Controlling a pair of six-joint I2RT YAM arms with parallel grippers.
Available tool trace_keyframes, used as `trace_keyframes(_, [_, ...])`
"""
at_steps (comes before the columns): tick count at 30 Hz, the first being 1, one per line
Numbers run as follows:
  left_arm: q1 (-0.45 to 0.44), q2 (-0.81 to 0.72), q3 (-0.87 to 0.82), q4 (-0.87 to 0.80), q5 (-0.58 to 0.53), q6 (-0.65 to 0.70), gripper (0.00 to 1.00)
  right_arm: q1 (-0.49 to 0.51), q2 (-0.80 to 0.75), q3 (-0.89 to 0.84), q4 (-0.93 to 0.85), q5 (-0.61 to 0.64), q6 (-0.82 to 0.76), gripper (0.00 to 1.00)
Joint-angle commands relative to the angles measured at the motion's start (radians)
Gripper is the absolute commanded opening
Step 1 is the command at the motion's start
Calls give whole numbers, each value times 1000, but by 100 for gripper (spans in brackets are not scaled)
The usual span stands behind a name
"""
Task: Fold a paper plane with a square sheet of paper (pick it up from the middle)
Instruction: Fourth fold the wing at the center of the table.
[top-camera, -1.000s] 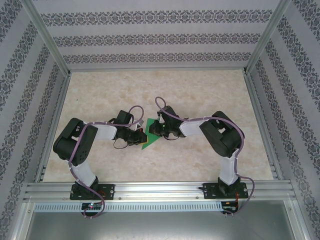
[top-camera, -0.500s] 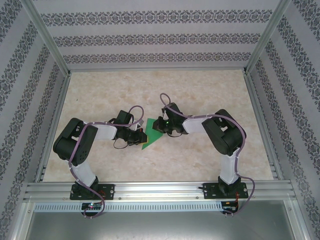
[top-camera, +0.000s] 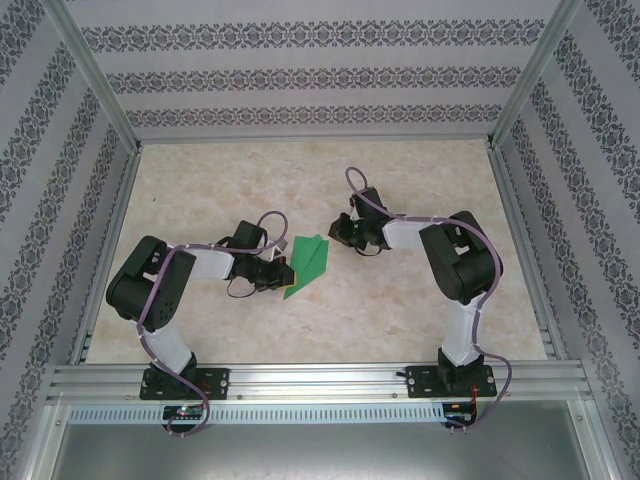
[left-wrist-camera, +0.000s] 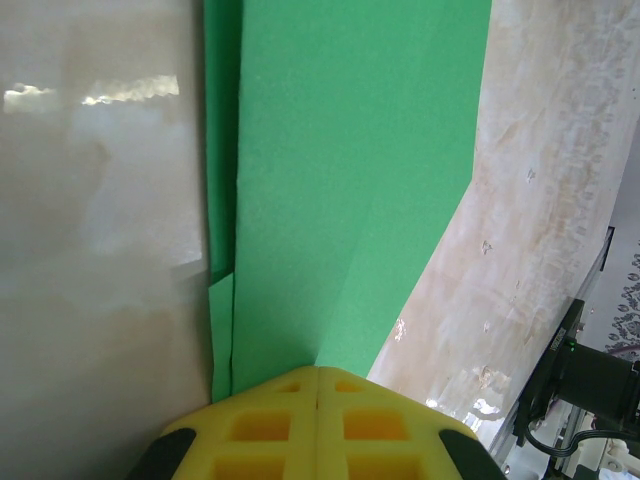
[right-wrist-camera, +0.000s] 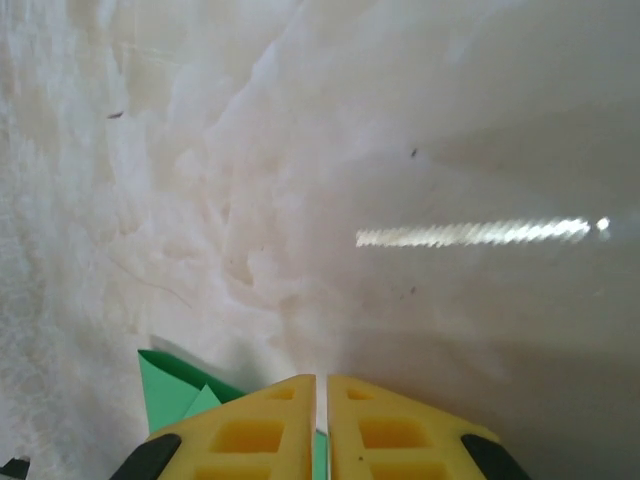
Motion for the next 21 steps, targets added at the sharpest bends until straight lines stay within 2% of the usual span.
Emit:
trace_keyframes(1, [-14, 111, -86, -126, -177, 38, 0, -10, -10, 37, -68, 32, -59, 12])
trace_keyframes(6, [-14, 114, -87, -122, -172, 40, 0, 12, -103, 29, -91, 17, -59, 13])
trace_keyframes(10, [-14, 113, -86, -122, -173, 39, 0, 91, -135, 11, -47, -5, -29, 14])
trace_keyframes(16, [-14, 109, -84, -126, -172, 40, 0, 197, -54, 6, 28, -19, 40, 13])
trace_keyframes(21, [-14, 109, -83, -127, -174, 42, 0, 217, 11, -34, 106, -2, 77, 12])
